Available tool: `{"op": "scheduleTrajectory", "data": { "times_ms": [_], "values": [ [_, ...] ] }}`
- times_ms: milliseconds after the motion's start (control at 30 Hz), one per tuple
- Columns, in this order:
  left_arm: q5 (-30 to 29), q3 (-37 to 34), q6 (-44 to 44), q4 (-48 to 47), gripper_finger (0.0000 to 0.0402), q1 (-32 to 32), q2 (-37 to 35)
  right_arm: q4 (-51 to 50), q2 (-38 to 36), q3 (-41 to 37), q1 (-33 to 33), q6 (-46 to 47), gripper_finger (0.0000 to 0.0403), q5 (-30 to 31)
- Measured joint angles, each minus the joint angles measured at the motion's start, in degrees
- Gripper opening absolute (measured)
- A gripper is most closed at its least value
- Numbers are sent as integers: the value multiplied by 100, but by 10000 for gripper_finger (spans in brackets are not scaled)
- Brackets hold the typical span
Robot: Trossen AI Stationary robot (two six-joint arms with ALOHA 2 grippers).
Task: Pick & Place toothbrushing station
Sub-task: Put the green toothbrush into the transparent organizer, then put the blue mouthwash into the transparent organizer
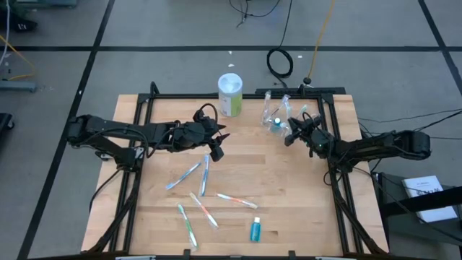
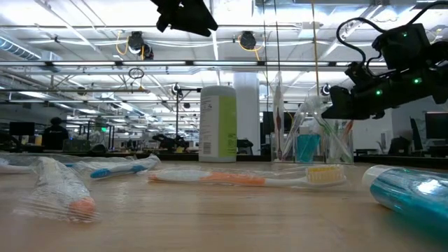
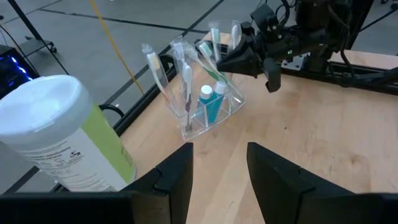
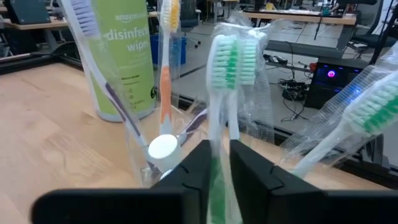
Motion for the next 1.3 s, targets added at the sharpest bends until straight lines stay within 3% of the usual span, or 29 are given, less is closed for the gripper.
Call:
{"op": "scheduleTrajectory", "data": {
  "times_ms": [200,400,900,1133,1300],
  "values": [
    [0,0,0,-29,157,0,0,192,0,19,122,-111,115,-170],
    [0,0,-2,-30,157,0,0,408,0,169,425,-1208,154,-140],
    [0,0,-2,-31,157,-2,0,437,-2,1059,1430,-2458,165,-218],
    [5,0,-39,-28,157,-2,0,390,-4,1241,1915,-1575,164,-2224],
    [366,0,-58,-32,157,-2,0,-284,-4,1240,2142,-570,160,-2997]
  ]
}}
